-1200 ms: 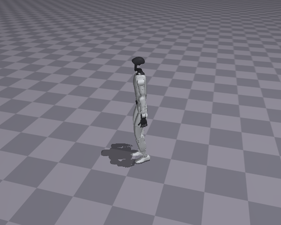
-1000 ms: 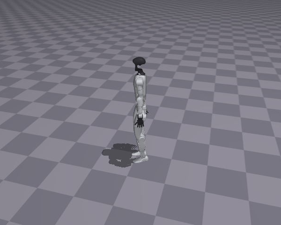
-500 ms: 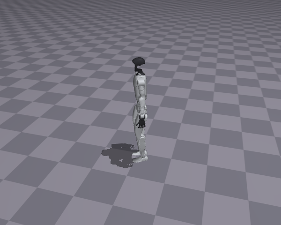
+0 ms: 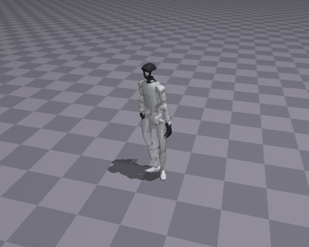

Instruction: In place motions

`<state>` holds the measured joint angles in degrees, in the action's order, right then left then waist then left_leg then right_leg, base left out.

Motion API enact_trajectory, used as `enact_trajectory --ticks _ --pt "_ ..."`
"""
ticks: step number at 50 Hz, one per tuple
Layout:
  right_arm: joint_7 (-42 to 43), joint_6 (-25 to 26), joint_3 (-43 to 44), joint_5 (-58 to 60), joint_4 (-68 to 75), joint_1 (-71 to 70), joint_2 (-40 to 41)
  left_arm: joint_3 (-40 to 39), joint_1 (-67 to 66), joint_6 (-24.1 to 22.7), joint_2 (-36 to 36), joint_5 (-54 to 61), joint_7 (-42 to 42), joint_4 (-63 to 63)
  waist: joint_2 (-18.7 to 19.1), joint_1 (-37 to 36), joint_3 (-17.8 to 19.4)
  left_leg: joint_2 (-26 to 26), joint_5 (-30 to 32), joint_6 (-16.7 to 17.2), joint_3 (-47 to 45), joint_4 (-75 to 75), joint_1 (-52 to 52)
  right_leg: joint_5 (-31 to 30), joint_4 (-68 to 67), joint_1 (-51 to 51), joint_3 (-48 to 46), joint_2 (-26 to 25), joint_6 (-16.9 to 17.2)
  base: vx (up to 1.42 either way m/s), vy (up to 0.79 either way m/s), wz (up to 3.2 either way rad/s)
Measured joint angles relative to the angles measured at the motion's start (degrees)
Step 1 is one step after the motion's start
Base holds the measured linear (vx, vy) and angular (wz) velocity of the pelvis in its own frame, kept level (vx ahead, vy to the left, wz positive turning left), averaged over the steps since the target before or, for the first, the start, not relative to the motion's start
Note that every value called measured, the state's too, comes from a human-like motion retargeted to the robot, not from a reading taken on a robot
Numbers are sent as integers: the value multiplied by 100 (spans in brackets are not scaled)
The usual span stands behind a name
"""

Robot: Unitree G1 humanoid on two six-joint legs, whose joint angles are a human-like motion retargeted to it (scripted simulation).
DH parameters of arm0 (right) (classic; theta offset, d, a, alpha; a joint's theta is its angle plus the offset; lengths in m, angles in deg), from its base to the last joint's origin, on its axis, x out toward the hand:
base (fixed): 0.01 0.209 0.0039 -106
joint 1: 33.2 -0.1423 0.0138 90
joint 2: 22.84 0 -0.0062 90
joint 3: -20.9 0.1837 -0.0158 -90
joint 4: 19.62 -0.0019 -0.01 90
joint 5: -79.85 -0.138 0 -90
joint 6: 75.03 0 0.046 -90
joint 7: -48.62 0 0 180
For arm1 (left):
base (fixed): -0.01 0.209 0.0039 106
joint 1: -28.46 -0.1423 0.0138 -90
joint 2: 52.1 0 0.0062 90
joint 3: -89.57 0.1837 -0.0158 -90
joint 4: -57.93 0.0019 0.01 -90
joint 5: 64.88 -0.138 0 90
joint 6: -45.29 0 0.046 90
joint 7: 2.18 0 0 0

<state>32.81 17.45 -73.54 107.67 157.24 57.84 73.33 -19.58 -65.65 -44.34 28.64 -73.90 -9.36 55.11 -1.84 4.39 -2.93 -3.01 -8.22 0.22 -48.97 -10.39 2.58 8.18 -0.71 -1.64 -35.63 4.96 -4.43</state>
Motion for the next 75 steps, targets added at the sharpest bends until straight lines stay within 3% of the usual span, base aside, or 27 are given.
enact_trajectory --ticks 5,8,12,20,27,33,35,38,39,44,49,51,53,55,75 --pt "-6 -22 58 39 -28 29 29 30 93 -5 22 32 22 40 114 97 -139 -183 129 3 -293 163 -134 143 -71 58 -797 36 145 0 -6 135" --pt "-6 -27 109 36 -26 63 17 112 147 -21 -10 41 20 19 350 9 -185 -289 489 357 66 472 -76 232 -156 107 -1166 -127 226 1 -4 98" --pt "25 10 121 -22 21 30 0 198 254 -35 -51 21 -31 -52 436 -27 -171 -175 583 200 502 748 74 248 -158 224 -1622 -154 333 -3 -4 92" --pt "-42 -62 17 39 -62 16 43 143 273 -76 -80 9 -12 -206 140 -511 -243 176 547 60 848 793 241 211 -145 282 -2009 93 474 0 -4 43" --pt "-98 -136 -43 51 -252 -32 85 -46 164 -77 -83 20 -12 -2 103 -727 -289 254 372 -14 1030 755 281 265 -294 342 -2179 178 543 4 -6 16" --pt "-112 -194 28 -65 -371 49 91 -77 115 -70 -34 -46 5 128 185 -776 -318 206 193 -73 1477 628 408 309 -618 444 -2481 199 523 2 -10 39" --pt "-96 -194 39 -64 -375 86 74 -58 142 -62 -12 -38 -2 170 289 -717 -321 123 162 -116 1670 576 463 227 -786 469 -2554 164 365 1 -11 72" --pt "-47 -182 81 -57 -340 145 39 13 254 -39 30 -55 -9 261 533 -555 -300 -84 166 -179 1984 494 539 91 -1189 407 -2264 95 -67 -2 -9 99" --pt "-34 -178 106 -63 -316 162 29 43 302 -35 38 -58 -3 286 593 -491 -274 -119 178 -200 2124 476 558 75 -1393 299 -1933 109 -69 -5 -10 116" --pt "12 -160 146 -87 -176 233 16 138 420 -57 78 -51 -17 198 699 -84 -180 -92 312 -288 2802 524 641 215 -2397 -814 745 -45 467 -4 -11 116" --pt "29 -153 99 -74 -79 277 55 246 475 -71 166 -63 -55 74 621 368 -39 95 416 -322 3392 587 633 262 -1793 -1058 1861 -534 554 -5 -11 112" --pt "18 -162 92 -95 -59 325 66 311 518 -68 199 -76 -54 73 464 429 38 276 449 -336 3542 638 515 -11 -1416 -1028 2214 -606 490 1 -8 90" --pt "-9 -164 64 -98 -31 366 77 363 567 -57 237 -72 -66 86 279 332 72 444 474 -347 3554 714 366 -262 -1101 -865 2316 -608 269 7 -5 32" --pt "-48 -141 37 -45 8 367 87 391 630 -40 271 -69 -89 113 111 104 57 581 488 -364 3452 792 245 -175 -977 -618 1805 -502 152 8 -1 -6" --pt "-180 -326 -37 96 -701 82 211 219 479 -59 133 57 -51 135 -75 112 -52 582 196 -251 3109 -80 364 -275 -726 -586 2609 -503 195 0 3 -15"
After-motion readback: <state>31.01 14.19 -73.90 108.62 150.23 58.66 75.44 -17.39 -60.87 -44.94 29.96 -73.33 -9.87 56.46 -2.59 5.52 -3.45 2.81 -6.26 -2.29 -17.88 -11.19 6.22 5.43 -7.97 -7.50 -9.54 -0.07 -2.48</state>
